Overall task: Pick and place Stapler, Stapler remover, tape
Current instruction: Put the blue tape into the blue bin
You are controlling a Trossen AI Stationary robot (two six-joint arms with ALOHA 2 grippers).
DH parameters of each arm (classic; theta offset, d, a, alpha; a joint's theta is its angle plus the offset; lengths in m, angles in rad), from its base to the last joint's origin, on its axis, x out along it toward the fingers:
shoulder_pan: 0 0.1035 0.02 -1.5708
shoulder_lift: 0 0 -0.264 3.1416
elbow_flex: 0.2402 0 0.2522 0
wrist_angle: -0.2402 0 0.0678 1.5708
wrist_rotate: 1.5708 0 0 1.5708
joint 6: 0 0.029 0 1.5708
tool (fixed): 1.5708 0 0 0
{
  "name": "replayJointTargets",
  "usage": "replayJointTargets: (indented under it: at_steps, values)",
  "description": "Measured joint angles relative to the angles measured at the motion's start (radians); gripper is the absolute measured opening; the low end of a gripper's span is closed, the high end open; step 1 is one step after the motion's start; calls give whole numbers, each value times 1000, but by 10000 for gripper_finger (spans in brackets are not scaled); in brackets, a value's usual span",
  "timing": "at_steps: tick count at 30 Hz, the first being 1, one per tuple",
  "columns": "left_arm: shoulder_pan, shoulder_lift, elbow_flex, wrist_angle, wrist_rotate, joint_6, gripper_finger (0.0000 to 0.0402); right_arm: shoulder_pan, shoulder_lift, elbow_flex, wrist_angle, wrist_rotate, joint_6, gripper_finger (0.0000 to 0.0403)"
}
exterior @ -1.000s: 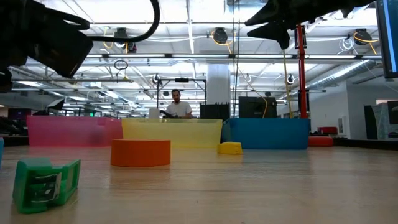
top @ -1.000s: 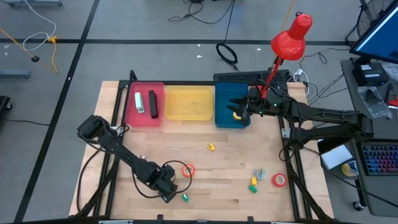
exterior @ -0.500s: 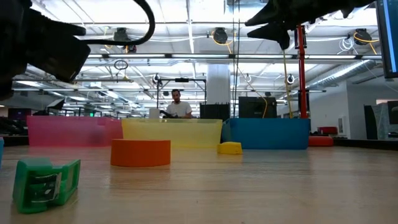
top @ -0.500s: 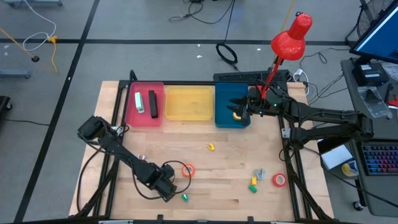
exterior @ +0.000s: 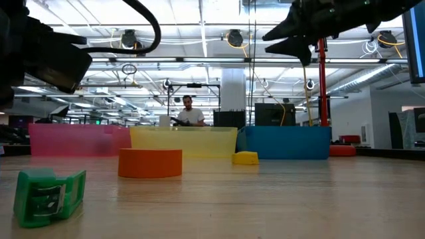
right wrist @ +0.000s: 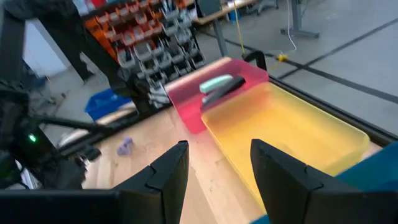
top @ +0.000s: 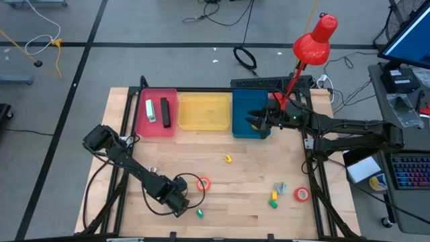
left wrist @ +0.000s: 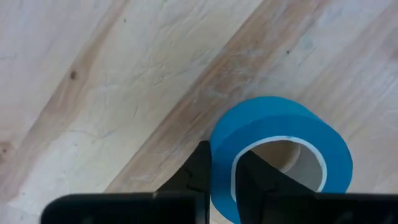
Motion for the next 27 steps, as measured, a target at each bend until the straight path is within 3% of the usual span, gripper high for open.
replayJointTargets:
  at_steps: [8,14,18,27]
  values:
    - [36,-66,-5,-1,3,140,35,0,0,-109,260,-8,120,164]
    - [89,-186,-5,1,-15,237,35,0,0,-136,343,-126,145,163]
    - [143,-280,-5,18,-81,289,35,6,0,-136,350,-212,133,163]
    - [334,-437,-3,253,-159,442,35,116,18,-137,448,-209,-20,163]
